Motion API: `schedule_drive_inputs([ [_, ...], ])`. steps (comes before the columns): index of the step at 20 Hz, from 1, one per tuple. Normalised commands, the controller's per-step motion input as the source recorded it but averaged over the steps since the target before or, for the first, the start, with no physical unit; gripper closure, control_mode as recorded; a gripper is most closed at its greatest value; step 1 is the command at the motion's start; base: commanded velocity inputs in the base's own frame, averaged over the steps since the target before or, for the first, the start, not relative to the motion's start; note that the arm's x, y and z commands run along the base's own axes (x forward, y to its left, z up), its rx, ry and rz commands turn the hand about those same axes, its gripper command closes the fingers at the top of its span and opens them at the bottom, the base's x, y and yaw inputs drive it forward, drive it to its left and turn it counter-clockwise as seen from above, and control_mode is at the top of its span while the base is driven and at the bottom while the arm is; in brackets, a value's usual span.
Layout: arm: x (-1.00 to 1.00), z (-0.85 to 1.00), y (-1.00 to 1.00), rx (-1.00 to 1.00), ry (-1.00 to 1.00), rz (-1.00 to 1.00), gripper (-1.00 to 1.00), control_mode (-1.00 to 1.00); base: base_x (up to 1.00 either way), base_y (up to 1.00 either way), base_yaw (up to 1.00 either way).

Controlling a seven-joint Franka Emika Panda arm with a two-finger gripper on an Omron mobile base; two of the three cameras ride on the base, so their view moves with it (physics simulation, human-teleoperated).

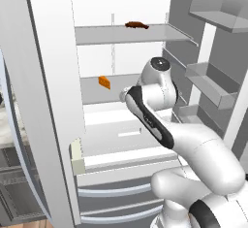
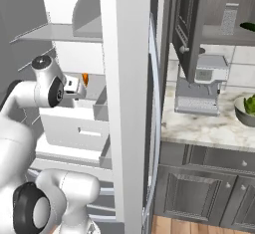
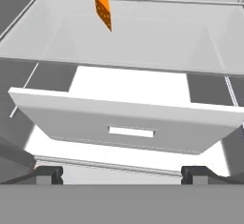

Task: Pick the cheese from the fridge and the cheese grater from the cabinet and place them next to the salad bowl.

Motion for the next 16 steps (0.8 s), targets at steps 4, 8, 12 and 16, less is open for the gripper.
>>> schedule_drive_inputs([
  [4, 0.63, 0.02, 0.2, 0.12, 0.0, 0.03, -1.0, -1.0, 0.0, 0.0, 0.0],
  [8, 0.6, 0.1, 0.18, 0.09, 0.05, 0.09, -1.0, -1.0, 0.0, 0.0, 0.0],
  [12, 0.53, 0.02, 0.16, 0.01, 0.01, 0.1, -1.0, -1.0, 0.0, 0.0, 0.0],
  [16, 0.42, -0.19, 0.18, -0.03, 0.0, 0.05, -1.0, -1.0, 0.0, 0.0, 0.0],
])
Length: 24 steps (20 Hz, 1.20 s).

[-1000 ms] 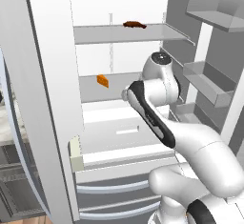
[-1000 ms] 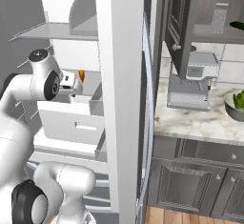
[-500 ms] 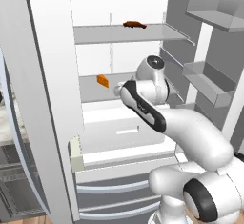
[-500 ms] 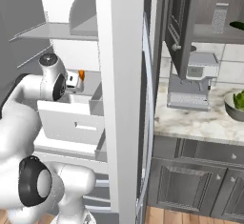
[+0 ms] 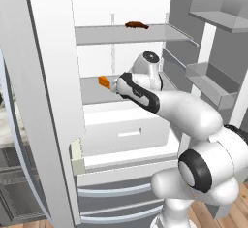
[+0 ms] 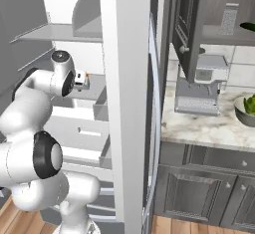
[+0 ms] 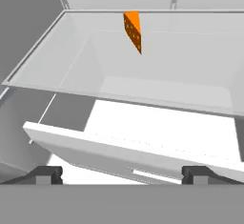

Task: Pick the cheese from the fridge and the cheese grater from the cabinet and place them next to the salad bowl.

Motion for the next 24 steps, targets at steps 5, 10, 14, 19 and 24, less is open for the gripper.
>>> schedule_drive_inputs([
  [5, 0.53, -0.06, 0.18, -0.01, 0.0, 0.03, -1.0, -1.0, 0.0, 0.0, 0.0],
  [10, 0.5, 0.0, 0.16, 0.0, 0.0, 0.06, -1.0, -1.0, 0.0, 0.0, 0.0],
  [14, 0.47, -0.04, 0.0, -0.02, 0.0, 0.06, -1.0, -1.0, 0.0, 0.0, 0.0],
  [19, 0.31, -0.19, 0.0, -0.1, 0.0, 0.03, -1.0, -1.0, 0.0, 0.0, 0.0],
  [24, 0.23, -0.19, 0.01, -0.11, -0.02, 0.0, -1.0, -1.0, 0.0, 0.0, 0.0],
])
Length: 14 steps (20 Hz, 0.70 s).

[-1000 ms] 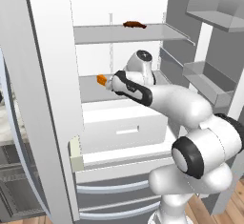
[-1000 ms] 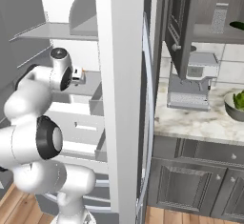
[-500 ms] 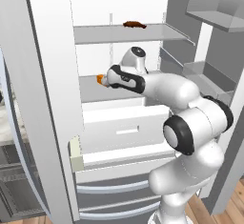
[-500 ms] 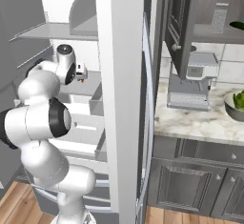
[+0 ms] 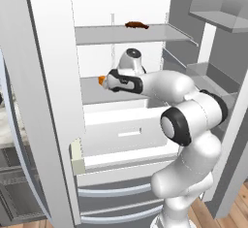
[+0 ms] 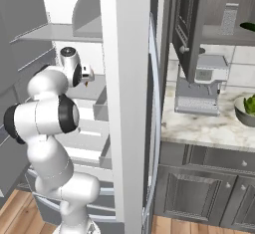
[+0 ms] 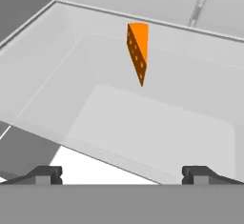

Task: Pick the cheese from the fridge and the cheese grater from the cabinet and place them next to the salad bowl.

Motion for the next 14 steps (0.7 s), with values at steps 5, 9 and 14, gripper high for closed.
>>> schedule_drive_inputs([
  [5, 0.25, -0.1, 0.01, -0.02, -0.06, 0.0, -1.0, -1.0, 0.0, 0.0, 0.0],
  [9, 0.31, -0.07, 0.02, 0.0, -0.03, 0.0, -1.0, -1.0, 0.0, 0.0, 0.0],
  [14, 0.32, -0.11, 0.03, 0.0, -0.03, 0.0, -1.0, -1.0, 0.0, 0.0, 0.0],
])
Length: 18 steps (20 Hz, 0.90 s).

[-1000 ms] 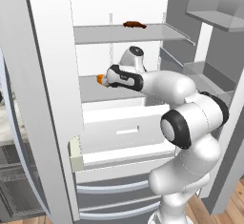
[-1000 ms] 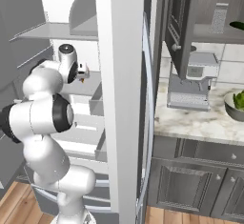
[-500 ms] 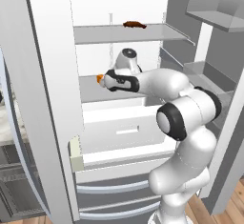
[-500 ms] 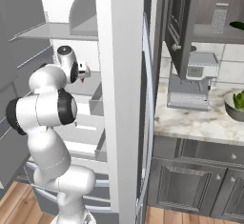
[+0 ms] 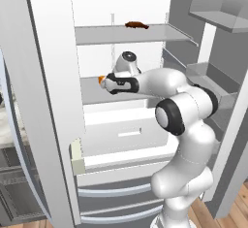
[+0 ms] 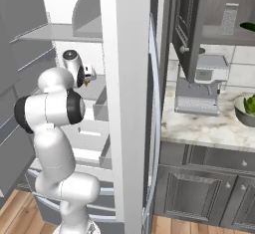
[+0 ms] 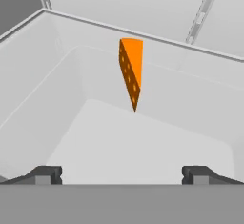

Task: Pick the cheese from the fridge and the cheese grater from the cabinet and place them next to the salad bowl.

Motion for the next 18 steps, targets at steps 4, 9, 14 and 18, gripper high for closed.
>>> schedule_drive_inputs([
  [4, 0.37, -0.05, 0.06, 0.0, -0.01, 0.0, -1.0, -1.0, 0.0, 0.0, 0.0],
  [9, 0.33, -0.09, 0.1, 0.0, 0.0, 0.0, -1.0, -1.0, 0.0, 0.0, 0.0],
  [14, 0.32, -0.13, 0.12, 0.0, 0.0, 0.0, -1.0, -1.0, 0.0, 0.0, 0.0],
  [18, 0.32, -0.17, 0.06, 0.0, 0.0, 0.0, -1.0, -1.0, 0.0, 0.0, 0.0],
])
